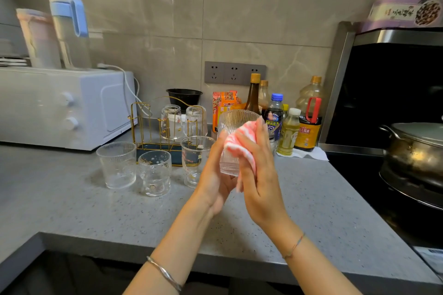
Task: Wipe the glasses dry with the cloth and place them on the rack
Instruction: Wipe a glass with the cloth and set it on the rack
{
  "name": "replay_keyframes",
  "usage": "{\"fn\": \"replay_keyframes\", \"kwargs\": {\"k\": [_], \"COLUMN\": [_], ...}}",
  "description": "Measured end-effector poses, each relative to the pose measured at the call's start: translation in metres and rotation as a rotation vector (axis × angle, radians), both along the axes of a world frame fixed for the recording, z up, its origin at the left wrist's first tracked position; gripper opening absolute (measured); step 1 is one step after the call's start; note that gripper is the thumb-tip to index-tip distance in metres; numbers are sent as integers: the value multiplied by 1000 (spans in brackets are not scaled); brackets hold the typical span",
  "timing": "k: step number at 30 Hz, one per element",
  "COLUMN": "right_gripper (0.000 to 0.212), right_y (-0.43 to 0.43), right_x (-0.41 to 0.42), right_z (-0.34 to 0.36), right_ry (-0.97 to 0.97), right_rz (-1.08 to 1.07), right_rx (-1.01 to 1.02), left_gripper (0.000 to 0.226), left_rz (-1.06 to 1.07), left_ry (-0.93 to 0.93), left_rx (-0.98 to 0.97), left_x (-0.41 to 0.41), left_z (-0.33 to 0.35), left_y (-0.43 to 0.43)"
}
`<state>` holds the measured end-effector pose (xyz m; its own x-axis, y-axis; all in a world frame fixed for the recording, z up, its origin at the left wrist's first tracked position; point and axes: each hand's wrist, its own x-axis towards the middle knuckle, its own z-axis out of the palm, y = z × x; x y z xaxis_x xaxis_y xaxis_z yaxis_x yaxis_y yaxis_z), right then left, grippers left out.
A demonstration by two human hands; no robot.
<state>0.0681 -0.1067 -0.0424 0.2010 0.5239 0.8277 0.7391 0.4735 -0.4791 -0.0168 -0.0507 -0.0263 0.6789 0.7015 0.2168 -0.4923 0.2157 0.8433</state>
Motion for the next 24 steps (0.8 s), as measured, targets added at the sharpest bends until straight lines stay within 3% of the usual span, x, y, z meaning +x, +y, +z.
{"fn": "replay_keyframes", "kwargs": {"k": [6, 13, 18, 24], "right_gripper": [52, 59, 48, 44], "right_y": [6, -4, -7, -10], "right_x": [22, 7, -2, -1], "right_z": [33, 22, 15, 14], "right_ry": [-79, -250, -326, -214], "right_rz": [-91, -164, -425, -136], "right_rx": [-43, -76, 16, 97], "left_gripper": [59, 51, 58, 62], "left_rz": [24, 13, -2, -3], "left_ry": [31, -4, 3, -71], "left_rx": [-26, -49, -89, -53], "left_x": [-3, -3, -3, -8], "left_z": [-1, 0, 0, 8], "left_y": [-6, -5, -7, -4]}}
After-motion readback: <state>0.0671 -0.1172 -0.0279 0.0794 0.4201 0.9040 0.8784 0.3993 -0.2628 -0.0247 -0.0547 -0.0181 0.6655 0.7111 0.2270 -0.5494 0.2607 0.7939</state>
